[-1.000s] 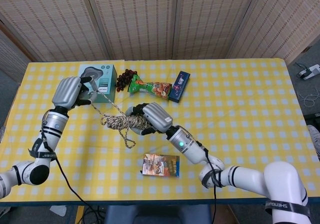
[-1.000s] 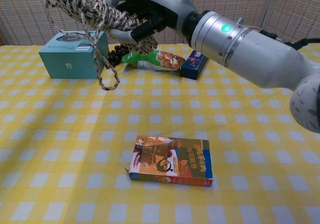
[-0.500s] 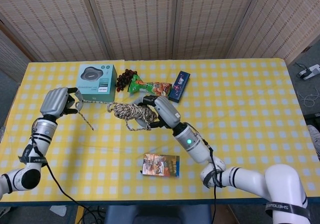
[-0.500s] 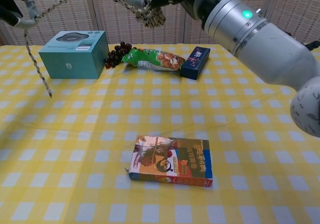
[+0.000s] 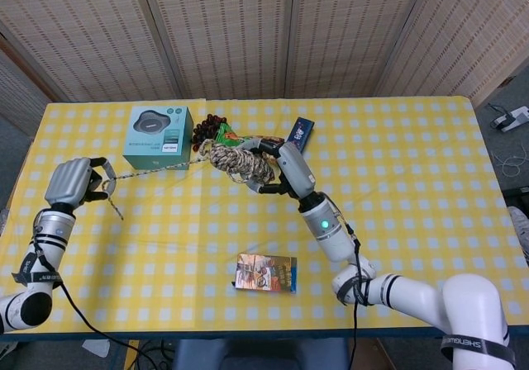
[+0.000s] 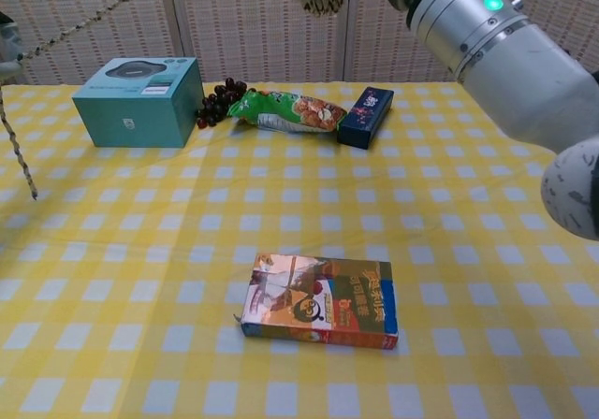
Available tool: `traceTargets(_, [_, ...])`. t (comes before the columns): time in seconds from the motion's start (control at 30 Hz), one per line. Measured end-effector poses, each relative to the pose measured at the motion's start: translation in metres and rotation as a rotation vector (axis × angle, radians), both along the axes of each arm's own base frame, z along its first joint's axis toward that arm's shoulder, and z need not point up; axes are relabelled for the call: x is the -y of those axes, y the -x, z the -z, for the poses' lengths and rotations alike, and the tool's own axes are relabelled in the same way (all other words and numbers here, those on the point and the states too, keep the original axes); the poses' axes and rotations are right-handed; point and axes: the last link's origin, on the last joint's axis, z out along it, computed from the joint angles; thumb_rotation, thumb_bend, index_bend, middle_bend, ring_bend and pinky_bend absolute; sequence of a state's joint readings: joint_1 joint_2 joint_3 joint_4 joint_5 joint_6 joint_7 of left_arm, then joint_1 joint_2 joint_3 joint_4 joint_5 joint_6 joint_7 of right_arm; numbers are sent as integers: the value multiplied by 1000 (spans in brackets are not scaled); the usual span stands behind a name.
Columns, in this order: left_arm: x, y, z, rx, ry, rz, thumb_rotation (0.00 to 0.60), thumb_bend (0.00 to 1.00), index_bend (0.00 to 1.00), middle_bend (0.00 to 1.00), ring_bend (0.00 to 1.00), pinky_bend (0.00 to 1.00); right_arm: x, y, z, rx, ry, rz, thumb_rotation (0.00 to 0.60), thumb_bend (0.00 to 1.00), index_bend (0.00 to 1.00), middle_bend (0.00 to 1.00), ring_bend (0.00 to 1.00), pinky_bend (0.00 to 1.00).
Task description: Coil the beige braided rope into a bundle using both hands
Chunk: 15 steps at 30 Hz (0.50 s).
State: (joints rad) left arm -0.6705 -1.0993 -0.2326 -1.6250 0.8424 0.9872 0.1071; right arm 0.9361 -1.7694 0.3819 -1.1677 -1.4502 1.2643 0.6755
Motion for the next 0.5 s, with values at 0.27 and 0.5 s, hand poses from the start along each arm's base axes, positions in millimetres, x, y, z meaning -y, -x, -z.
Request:
traceTargets(0.27, [11,6,-2,-95,9,17,600,411,698,1000,944,1000,6,3,-3,37,61,63,600,482,806,633,466,476])
traceTargets(0.5, [17,-2,-4,-107,-1,81,600,412,703,1000,944,1000,8,4,0,2,86,94,600,485,806,633,466,475])
